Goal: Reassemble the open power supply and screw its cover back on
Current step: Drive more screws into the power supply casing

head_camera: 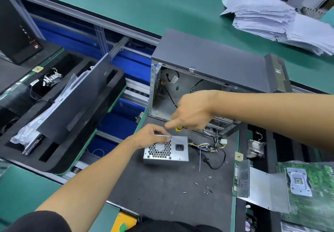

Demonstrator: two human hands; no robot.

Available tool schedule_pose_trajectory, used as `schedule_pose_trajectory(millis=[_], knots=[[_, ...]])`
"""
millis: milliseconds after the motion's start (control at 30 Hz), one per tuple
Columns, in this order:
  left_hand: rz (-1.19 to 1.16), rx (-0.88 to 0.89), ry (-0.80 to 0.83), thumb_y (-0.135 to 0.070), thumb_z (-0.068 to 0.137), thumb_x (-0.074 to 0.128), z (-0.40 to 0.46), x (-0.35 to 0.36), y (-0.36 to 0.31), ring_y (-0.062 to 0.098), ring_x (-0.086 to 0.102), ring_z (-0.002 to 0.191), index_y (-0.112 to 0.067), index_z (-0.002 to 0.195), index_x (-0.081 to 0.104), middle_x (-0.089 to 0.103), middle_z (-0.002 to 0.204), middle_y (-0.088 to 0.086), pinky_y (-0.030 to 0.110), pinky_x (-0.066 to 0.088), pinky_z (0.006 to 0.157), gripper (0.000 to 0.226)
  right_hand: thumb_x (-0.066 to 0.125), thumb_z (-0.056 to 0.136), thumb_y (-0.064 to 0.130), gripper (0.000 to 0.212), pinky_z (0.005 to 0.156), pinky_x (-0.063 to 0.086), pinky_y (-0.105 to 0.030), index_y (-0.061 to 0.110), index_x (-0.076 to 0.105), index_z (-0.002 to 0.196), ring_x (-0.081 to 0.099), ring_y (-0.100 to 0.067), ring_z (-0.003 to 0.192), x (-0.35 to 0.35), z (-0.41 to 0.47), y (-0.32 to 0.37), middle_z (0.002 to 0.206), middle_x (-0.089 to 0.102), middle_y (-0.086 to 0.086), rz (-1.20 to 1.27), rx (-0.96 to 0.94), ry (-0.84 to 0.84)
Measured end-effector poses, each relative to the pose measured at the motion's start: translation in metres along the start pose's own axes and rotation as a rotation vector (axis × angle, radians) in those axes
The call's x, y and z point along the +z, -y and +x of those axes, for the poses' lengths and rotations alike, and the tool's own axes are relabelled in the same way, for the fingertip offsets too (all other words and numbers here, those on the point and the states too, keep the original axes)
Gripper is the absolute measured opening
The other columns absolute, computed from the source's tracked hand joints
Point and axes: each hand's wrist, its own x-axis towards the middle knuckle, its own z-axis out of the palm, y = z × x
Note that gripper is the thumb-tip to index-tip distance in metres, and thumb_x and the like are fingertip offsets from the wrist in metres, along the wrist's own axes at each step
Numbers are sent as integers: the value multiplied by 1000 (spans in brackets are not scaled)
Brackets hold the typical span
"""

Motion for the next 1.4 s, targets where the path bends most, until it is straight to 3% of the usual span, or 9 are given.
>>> schedule_pose_trajectory(millis=[67,267,367,567,767,833,1067,1200,1400], knots=[[0,5,-3,-55,68,89,1,0,0,11,71,92,-26,99,82,79,100,2,24,56,84,43,46,89,22,26,49,39,-34,30,33,110,46,-31,51,0,3,7,72,59,0,54,14,-22],[-12,11,3,-56,66,89,1,0,2,8,71,85,-26,95,82,79,95,0,18,53,77,42,50,79,8,23,48,27,-30,18,33,66,43,-32,61,14,25,25,61,42,-3,797,989,-221],[-7,4,12,-56,68,89,1,1,2,8,72,87,-27,95,83,79,96,0,19,54,78,41,55,77,7,25,43,30,-26,13,35,64,47,-29,51,13,17,22,52,46,-7,1016,1144,-240],[39,-30,17,-50,74,86,-1,0,-1,7,73,89,-32,98,82,79,98,-5,19,54,79,30,58,85,37,15,61,47,-33,25,58,93,56,-25,68,7,-6,17,80,63,4,337,652,-35],[20,-77,46,-47,74,87,0,-2,-3,7,73,93,-30,101,83,79,103,-2,21,54,86,33,40,96,18,27,59,49,-42,25,26,118,42,-30,51,-3,-8,4,87,52,-5,-105,-16,87],[19,-87,52,-50,72,87,0,-2,-4,6,72,92,-29,100,83,79,103,-3,22,54,87,35,45,97,21,19,49,37,-36,26,33,112,32,-25,46,0,-3,6,80,55,-3,-30,24,13],[18,-104,55,-53,69,87,2,-2,-2,8,72,91,-28,97,83,79,100,-1,25,53,85,38,53,84,7,15,48,42,-28,12,44,73,60,-32,53,9,17,14,61,60,-9,1012,1063,-129],[0,-108,53,-54,67,88,3,-2,-3,8,72,90,-26,97,83,79,99,1,23,53,84,42,63,82,27,21,45,29,-25,20,45,75,49,-7,43,2,6,13,48,50,6,586,705,-149],[7,-121,72,-50,71,87,2,-3,-6,6,71,91,-28,96,83,80,99,-2,23,52,85,33,36,97,37,23,60,48,-40,24,32,116,46,-32,57,-8,4,-3,91,56,-3,-123,37,63]])
